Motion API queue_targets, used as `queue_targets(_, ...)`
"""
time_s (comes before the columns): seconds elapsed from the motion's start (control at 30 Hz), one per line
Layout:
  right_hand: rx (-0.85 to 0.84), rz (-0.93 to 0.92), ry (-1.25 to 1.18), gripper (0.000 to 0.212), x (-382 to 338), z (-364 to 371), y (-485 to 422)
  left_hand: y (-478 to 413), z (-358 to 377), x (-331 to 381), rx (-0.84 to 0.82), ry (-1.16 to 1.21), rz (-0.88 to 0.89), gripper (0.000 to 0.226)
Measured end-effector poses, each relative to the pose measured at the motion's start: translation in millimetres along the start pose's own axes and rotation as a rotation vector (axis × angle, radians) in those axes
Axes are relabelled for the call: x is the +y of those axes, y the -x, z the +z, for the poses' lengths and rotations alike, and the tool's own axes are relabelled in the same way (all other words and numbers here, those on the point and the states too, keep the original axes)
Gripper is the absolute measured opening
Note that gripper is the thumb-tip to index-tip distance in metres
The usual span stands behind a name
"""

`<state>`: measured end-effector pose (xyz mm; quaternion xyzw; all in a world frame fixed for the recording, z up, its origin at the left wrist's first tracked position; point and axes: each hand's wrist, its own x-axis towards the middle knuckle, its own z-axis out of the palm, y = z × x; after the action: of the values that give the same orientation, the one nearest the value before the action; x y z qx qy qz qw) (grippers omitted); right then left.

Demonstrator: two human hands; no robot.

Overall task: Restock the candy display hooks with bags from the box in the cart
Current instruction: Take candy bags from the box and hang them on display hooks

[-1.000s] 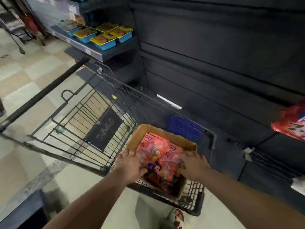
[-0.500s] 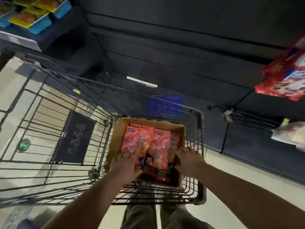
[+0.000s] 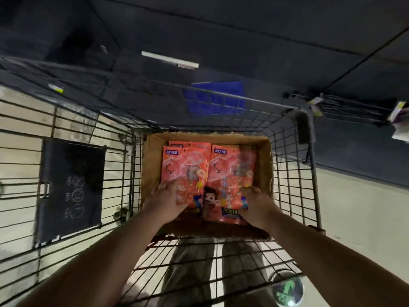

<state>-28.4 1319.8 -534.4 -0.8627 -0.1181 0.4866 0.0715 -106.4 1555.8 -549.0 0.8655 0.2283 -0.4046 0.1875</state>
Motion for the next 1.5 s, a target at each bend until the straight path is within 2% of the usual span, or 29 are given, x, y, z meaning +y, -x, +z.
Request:
queue_targets(0.23,-0.049,0.216,-0.269,0.068,8,29,-47,-50,26,-20,-0.053,0.085,-0.063,0.084)
queue_targets(0.33,-0.053,0.273,-0.369,0.076,12,36,-62,-66,34,-21,-0.064,0.126,-0.086,0.085)
queue_targets(0.43,-0.04,0.325,-0.438,0.084,15,41,-75,-80,38,-21,-0.061,0.223,-0.111,0.083)
queue_targets(0.5,-0.025,0.367,-0.487,0.08,18,46,-85,-89,42,-24,-0.067,0.313,-0.149,0.082)
queue_targets(0.6,-0.017,0.431,-0.561,0.073,19,53,-93,-101,50,-30,-0.036,0.448,-0.239,0.08)
queue_targets(0.73,0.093,0.446,-0.66,0.065,19,61,-98,-111,59,-29,0.014,0.632,-0.357,0.069)
queue_targets(0.9,0.162,0.483,-0.788,0.075,17,67,-104,-119,61,-31,0.151,0.697,-0.431,0.062)
queue_targets(1.0,0.179,0.53,-0.804,0.081,18,66,-105,-116,58,-31,0.123,0.736,-0.433,0.059)
queue_targets(1.07,0.215,0.522,-0.846,0.073,19,68,-102,-114,56,-31,0.09,0.773,-0.445,0.049)
queue_targets(1.23,0.236,0.46,-1.009,0.03,19,74,-94,-106,59,-39,-0.025,1.009,-0.426,0.034)
queue_targets(1.43,0.235,0.386,-1.104,0.012,16,72,-77,-80,57,-40,-0.064,1.149,-0.372,0.022)
queue_targets(1.5,0.235,0.355,-1.106,0.015,15,71,-69,-68,54,-40,-0.061,1.152,-0.331,0.025)
